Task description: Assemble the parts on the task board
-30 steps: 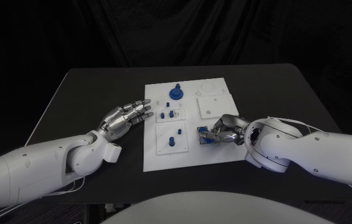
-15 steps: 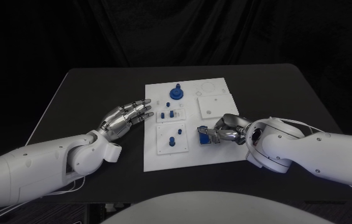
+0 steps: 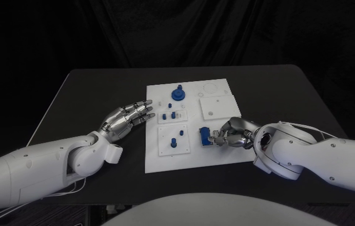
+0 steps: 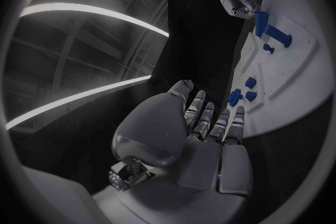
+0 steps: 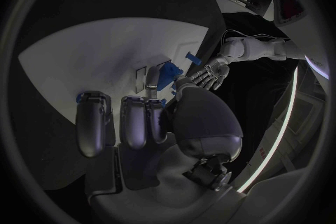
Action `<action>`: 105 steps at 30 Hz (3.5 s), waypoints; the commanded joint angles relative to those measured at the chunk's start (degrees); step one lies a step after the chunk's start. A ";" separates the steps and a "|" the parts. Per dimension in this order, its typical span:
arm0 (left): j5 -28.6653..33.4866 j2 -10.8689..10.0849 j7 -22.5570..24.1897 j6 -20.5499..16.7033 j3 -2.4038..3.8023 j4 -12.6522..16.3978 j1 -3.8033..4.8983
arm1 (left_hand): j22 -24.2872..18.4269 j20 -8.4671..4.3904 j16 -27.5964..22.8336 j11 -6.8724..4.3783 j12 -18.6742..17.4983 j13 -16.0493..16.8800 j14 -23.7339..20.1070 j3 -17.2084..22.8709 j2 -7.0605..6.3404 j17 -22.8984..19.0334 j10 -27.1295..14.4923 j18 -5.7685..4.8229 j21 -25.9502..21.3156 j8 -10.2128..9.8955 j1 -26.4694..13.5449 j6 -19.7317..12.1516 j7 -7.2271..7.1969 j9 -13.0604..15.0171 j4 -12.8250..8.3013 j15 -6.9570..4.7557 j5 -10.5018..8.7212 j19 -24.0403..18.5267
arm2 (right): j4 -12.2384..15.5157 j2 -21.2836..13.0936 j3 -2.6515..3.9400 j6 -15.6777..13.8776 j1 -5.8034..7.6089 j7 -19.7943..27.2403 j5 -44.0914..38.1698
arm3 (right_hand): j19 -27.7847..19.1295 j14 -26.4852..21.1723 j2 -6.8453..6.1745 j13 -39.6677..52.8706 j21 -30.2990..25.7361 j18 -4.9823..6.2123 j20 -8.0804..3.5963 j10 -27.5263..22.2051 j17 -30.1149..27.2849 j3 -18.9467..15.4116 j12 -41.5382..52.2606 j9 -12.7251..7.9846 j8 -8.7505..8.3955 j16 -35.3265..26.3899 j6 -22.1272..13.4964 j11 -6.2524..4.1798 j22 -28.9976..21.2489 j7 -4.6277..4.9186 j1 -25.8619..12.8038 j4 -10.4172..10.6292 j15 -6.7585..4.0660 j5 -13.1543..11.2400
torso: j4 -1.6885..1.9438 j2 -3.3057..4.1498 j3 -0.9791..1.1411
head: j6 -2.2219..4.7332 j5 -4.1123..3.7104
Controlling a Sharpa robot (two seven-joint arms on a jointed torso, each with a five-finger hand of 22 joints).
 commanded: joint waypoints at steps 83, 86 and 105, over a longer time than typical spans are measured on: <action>0.00 0.34 5.16 0.46 0.05 -0.02 -0.17 | 0.03 0.01 0.21 0.58 0.51 0.07 0.08 0.94 -0.19 0.08 0.27 -0.94 0.30 0.19 -0.98 0.35 0.19 0.07 -0.31 0.19 0.65 0.37 | 3.31 -10.64 -0.05 4.54 3.49 -10.80 -24.45 | 3.28 4.73 -0.67 15.07 -0.32 -0.04 0.65 5.98 7.79 1.27 0.32 -3.62 -3.93 -0.13 -6.09 1.24 12.62 2.16 10.76 1.90 0.95 9.92 | 0.19 0.12 -0.05 | -0.01 -0.49; 0.00 0.39 5.14 0.52 0.05 -0.07 -0.17 | -0.01 0.01 0.19 0.58 0.49 0.06 0.07 0.97 -0.19 0.07 0.26 -0.95 0.29 0.19 -0.99 0.32 0.20 0.06 -0.32 0.19 0.66 0.35 | 2.41 -9.66 -0.05 4.42 3.07 -10.94 -24.70 | 3.29 4.73 -0.34 15.07 -0.30 -0.04 0.77 5.98 7.80 1.19 0.32 -4.03 -3.99 -0.12 -5.90 1.32 12.62 2.23 9.75 1.93 1.04 8.05 | 0.06 0.09 -0.01 | -0.01 -0.28; 0.00 0.39 4.97 0.82 0.05 -0.12 -0.17 | -0.04 0.01 0.17 0.60 0.51 0.07 0.06 1.04 -0.19 0.07 0.28 -0.95 0.29 0.17 -1.02 0.24 0.21 0.05 -0.35 0.19 0.70 0.35 | -2.09 -5.09 -0.04 6.34 1.34 -11.47 -24.94 | 3.14 4.62 0.94 15.07 -0.64 0.05 1.19 5.98 7.26 0.57 0.32 -7.09 -5.66 -0.32 -6.18 1.87 12.50 2.81 6.36 1.61 1.47 3.12 | 0.15 0.06 0.00 | -0.01 -0.24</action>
